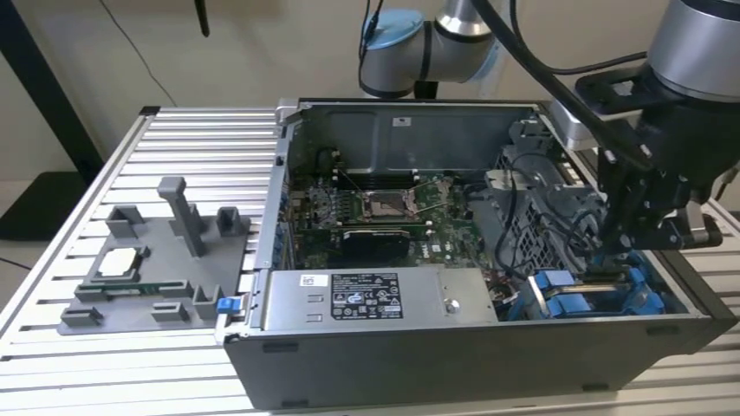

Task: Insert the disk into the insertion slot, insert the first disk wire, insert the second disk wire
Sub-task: 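Insert the second disk wire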

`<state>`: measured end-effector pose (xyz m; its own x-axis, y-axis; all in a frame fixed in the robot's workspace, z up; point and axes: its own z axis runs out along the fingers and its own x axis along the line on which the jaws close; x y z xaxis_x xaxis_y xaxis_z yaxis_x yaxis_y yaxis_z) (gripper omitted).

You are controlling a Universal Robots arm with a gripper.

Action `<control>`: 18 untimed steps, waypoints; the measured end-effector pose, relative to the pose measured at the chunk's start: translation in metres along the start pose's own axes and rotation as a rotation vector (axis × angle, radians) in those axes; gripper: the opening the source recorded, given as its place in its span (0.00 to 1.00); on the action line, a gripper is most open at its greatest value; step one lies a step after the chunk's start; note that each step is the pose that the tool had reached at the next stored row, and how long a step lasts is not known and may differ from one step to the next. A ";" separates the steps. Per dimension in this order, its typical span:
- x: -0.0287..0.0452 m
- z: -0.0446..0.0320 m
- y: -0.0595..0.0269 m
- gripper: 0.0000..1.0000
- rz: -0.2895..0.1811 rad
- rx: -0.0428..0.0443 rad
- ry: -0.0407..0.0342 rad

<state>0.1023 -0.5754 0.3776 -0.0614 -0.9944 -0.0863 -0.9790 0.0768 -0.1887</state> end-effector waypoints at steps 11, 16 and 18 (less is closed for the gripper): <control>-0.0022 -0.0250 -0.0051 1.00 0.004 -0.0312 0.0019; -0.0028 -0.0316 -0.0065 1.00 0.005 -0.0318 0.0013; -0.0029 -0.0318 -0.0065 1.00 0.005 -0.0319 0.0011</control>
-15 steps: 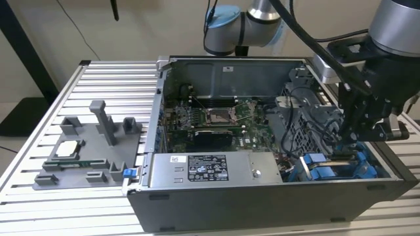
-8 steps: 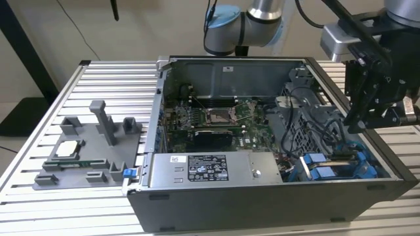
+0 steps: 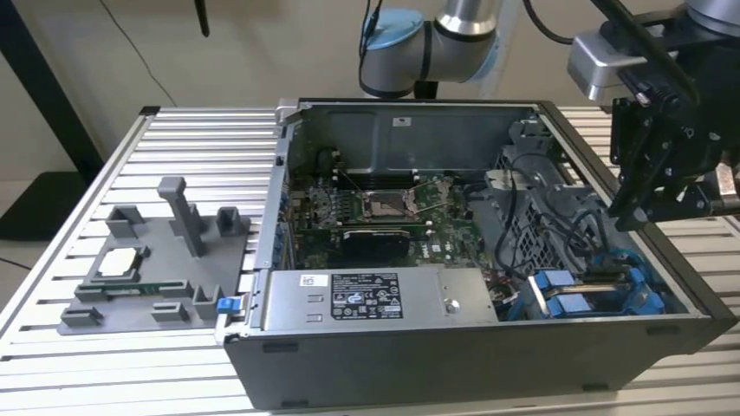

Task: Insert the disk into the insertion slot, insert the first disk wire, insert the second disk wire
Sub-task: 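Insert the second disk wire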

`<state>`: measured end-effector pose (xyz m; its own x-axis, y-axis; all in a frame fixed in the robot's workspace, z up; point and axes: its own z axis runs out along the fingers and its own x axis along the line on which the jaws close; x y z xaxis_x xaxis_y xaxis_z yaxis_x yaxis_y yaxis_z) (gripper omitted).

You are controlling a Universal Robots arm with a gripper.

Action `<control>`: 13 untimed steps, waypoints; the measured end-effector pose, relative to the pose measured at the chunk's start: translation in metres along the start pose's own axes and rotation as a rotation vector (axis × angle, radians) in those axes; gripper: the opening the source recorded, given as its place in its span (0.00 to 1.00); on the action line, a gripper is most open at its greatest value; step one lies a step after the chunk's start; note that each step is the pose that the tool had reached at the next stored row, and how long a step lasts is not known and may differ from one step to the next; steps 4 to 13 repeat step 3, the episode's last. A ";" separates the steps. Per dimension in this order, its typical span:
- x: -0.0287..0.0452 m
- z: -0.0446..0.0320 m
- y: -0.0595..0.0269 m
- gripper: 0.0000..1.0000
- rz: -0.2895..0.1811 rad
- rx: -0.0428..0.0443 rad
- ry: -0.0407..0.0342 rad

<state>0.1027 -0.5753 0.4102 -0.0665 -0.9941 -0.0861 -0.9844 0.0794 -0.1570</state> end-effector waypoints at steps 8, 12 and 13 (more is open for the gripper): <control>0.0000 0.0000 0.0000 1.00 0.000 -0.0001 -0.0004; 0.0000 0.0000 0.0000 1.00 0.000 -0.0001 -0.0004; 0.0000 0.0000 0.0000 1.00 0.000 -0.0001 -0.0004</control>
